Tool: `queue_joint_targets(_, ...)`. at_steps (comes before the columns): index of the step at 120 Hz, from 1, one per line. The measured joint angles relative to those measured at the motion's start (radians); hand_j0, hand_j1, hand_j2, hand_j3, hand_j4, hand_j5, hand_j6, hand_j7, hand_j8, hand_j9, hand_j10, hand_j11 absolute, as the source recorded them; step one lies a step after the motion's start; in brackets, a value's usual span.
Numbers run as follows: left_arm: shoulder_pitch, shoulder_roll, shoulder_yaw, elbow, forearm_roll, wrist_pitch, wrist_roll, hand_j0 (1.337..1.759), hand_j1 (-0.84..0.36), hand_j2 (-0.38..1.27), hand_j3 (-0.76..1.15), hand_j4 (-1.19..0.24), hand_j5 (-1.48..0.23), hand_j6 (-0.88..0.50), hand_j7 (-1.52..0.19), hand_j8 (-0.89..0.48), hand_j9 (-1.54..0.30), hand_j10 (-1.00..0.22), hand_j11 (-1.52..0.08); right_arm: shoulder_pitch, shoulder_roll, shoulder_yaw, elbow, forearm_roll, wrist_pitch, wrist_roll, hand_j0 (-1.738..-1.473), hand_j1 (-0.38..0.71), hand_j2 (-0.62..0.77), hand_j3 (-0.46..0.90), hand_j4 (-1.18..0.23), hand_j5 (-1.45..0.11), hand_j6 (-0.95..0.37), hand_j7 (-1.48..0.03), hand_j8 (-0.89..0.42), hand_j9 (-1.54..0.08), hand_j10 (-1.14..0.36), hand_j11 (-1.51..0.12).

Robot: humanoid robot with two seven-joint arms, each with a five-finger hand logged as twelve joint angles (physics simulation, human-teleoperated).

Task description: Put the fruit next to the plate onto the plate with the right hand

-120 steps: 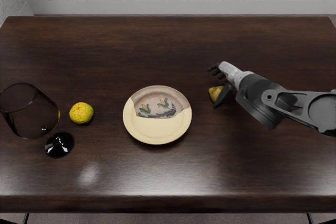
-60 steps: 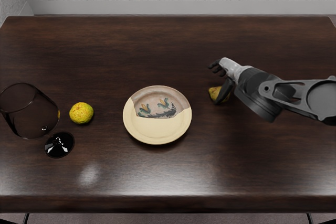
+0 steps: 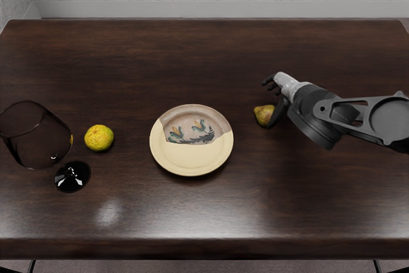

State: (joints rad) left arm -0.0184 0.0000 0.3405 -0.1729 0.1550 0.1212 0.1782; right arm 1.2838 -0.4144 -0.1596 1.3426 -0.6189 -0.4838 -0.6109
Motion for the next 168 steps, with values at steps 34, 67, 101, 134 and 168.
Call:
queue_joint_targets(34, 0.000, 0.000, 0.000, 0.000, 0.000, 0.000, 0.000, 1.658, 0.35, 0.00, 0.00, 0.00, 0.00, 0.00, 0.00, 0.00, 0.00, 0.00, 0.00, -0.005, 0.041, -0.026, -0.055, 0.002, -0.003, 0.000, -1.658, -0.04, -0.05, 0.00, -0.26, -0.34, -0.26, -0.33, -0.26, -0.34, -0.26, -0.34)
queue_joint_targets(67, 0.000, 0.000, 0.000, 0.000, 0.000, 0.000, 0.000, 1.658, 0.35, 0.00, 0.00, 0.00, 0.00, 0.00, 0.00, 0.00, 0.00, 0.00, 0.00, -0.010, 0.084, -0.032, -0.102, 0.009, -0.003, 0.000, -1.658, -0.04, -0.05, 0.00, -0.26, -0.34, -0.26, -0.34, -0.26, -0.34, -0.26, -0.34)
queue_joint_targets(101, 0.000, 0.000, 0.000, 0.000, 0.000, 0.000, 0.000, 1.658, 0.35, 0.00, 0.00, 0.00, 0.00, 0.00, 0.00, 0.00, 0.00, 0.00, 0.00, 0.033, 0.088, -0.100, -0.104, 0.056, -0.002, 0.000, -1.658, 0.01, -0.06, 0.00, -0.30, -0.40, -0.30, -0.39, -0.30, -0.40, -0.30, -0.40)
queue_joint_targets(134, 0.000, 0.000, 0.000, 0.000, 0.000, 0.000, 0.000, 1.658, 0.35, 0.00, 0.00, 0.00, 0.00, 0.00, 0.00, 0.00, 0.00, 0.00, 0.00, 0.062, 0.101, -0.141, -0.103, 0.092, -0.002, 0.000, -1.658, 0.04, -0.06, 0.00, -0.33, -0.43, -0.33, -0.43, -0.33, -0.43, -0.33, -0.43)
queue_joint_targets(168, 0.000, 0.000, 0.000, 0.000, 0.000, 0.000, 0.000, 1.658, 0.35, 0.00, 0.00, 0.00, 0.00, 0.00, 0.00, 0.00, 0.00, 0.00, 0.00, 0.069, 0.113, -0.141, -0.100, 0.106, -0.003, 0.000, -1.658, 0.09, -0.05, 0.00, -0.37, -0.48, -0.37, -0.48, -0.37, -0.48, -0.37, -0.48)
